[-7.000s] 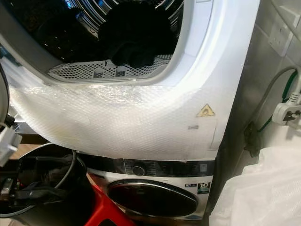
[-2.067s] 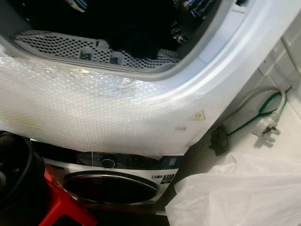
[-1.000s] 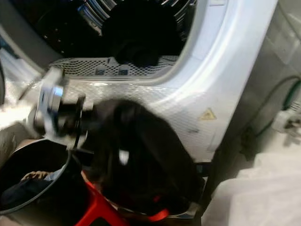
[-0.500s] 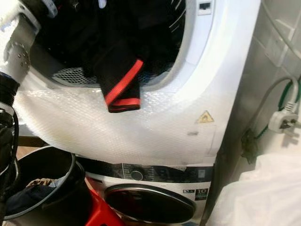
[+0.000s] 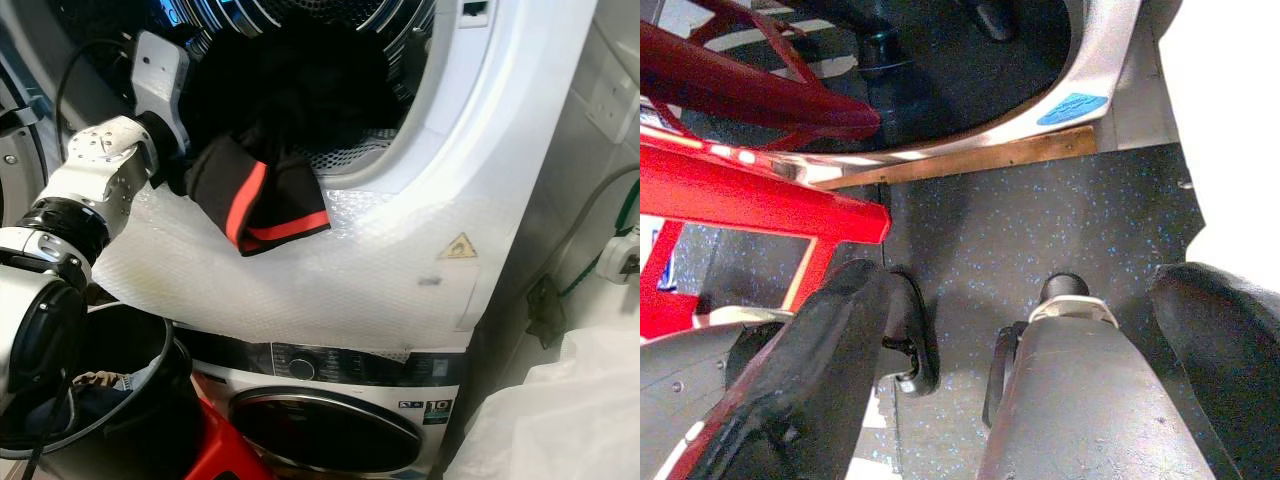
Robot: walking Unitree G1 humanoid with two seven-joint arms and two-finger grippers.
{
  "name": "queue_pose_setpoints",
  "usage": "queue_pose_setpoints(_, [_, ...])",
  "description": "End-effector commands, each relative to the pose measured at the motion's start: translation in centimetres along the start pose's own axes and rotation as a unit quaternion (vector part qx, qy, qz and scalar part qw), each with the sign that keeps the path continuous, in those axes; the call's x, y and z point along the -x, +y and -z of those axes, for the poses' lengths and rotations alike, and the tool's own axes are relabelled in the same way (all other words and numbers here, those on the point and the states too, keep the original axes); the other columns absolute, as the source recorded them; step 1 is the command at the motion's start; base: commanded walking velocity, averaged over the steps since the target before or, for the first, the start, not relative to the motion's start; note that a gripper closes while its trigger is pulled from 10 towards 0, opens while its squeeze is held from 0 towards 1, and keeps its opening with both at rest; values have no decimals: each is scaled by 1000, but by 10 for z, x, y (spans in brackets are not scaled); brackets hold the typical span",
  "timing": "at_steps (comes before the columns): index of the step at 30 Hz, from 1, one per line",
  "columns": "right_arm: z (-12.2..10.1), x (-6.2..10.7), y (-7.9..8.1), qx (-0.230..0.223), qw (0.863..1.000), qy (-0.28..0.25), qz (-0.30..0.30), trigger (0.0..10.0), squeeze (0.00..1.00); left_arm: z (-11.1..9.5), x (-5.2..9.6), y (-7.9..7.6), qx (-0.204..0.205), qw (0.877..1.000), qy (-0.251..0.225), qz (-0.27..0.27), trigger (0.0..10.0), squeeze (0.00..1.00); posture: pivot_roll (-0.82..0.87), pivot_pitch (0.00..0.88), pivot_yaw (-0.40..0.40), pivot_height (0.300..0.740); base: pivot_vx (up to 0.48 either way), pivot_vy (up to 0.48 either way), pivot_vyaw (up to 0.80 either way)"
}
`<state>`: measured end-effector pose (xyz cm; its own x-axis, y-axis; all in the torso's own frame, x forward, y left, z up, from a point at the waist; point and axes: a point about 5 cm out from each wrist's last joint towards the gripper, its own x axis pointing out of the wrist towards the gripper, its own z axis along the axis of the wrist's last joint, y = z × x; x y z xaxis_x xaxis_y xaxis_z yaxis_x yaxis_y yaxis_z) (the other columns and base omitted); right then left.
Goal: Clothes washing
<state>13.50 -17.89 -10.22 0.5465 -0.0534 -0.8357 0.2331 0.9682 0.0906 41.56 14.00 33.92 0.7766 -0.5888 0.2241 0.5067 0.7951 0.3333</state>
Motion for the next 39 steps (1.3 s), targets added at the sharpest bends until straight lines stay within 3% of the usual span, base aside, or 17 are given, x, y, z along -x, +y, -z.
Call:
queue_pose_setpoints(1, [18,5,-2,-2,1000,27,3,10000,0,16,-5,-21,0,996,44,80,10000,0,-69,75,123,740,0,0,0])
queue_pose_setpoints(5, [29,8,-5,1,999,38,1,10000,0,10,-10,-28,21,992,37,118,10000,0,-74,103,126,740,0,0,0])
queue_pose_setpoints(8, [34,11,-7,2,999,42,2,10000,0,1,-14,-28,36,993,16,109,10000,0,-81,119,125,740,0,0,0])
queue_pose_setpoints(9, [36,12,-8,3,999,42,0,10000,0,-11,-18,-22,34,998,-10,55,10000,0,-86,126,122,740,0,0,0])
queue_pose_setpoints(11, [37,12,-8,5,999,41,-1,10000,0,-20,-20,-16,44,999,-31,8,10000,0,-93,140,121,740,0,0,0])
queue_pose_setpoints(15, [43,15,-12,8,999,42,-1,10000,0,-38,-21,-4,66,993,-65,-66,10000,0,-111,156,122,740,0,0,0])
queue_pose_setpoints(18, [46,17,-16,9,999,42,1,10000,0,-53,-20,6,49,988,-82,-123,10000,0,-124,163,124,740,0,0,0])
queue_pose_setpoints(20, [47,19,-18,12,999,42,4,10000,0,-75,-13,25,28,970,-105,-217,10000,0,-137,172,127,740,0,0,0])
queue_pose_setpoints(21, [47,19,-19,13,999,39,7,10000,0,-83,-6,37,53,954,-124,-266,10000,0,-141,179,127,740,0,0,0])
queue_pose_setpoints(23, [47,19,-19,13,999,36,11,10000,0,-90,3,50,86,936,-140,-312,10000,0,-148,186,131,740,0,0,0])
queue_pose_setpoints(24, [47,19,-19,13,999,36,11,10000,0,-90,3,50,86,936,-140,-312,10000,0,-148,186,131,740,0,0,0])
queue_pose_setpoints(27, [47,19,-14,11,1000,27,8,10000,0,-83,-9,34,42,967,-96,-231,10000,0,-142,201,139,740,0,0,0])
queue_pose_setpoints(32, [52,21,-11,12,999,31,5,10000,0,-68,-24,8,20,990,-63,-125,10000,0,-126,218,137,740,0,0,0])
queue_pose_setpoints(33, [55,21,-10,13,999,35,3,10000,0,-59,-30,-7,23,997,-41,-57,10000,0,-114,229,134,740,0,0,0])
queue_pose_setpoints(34, [58,23,-10,15,999,39,2,10000,0,-46,-35,-28,19,999,-11,46,10000,0,-112,233,134,740,0,0,0])
queue_pose_setpoints(35, [58,23,-10,15,999,40,3,10000,0,-42,-35,-34,13,997,-1,79,10000,0,-109,234,134,740,0,0,0])
queue_pose_setpoints(39, [59,24,-13,17,999,42,5,10000,0,-38,-35,-43,13,990,7,137,10000,0,-101,235,132,740,0,0,0])
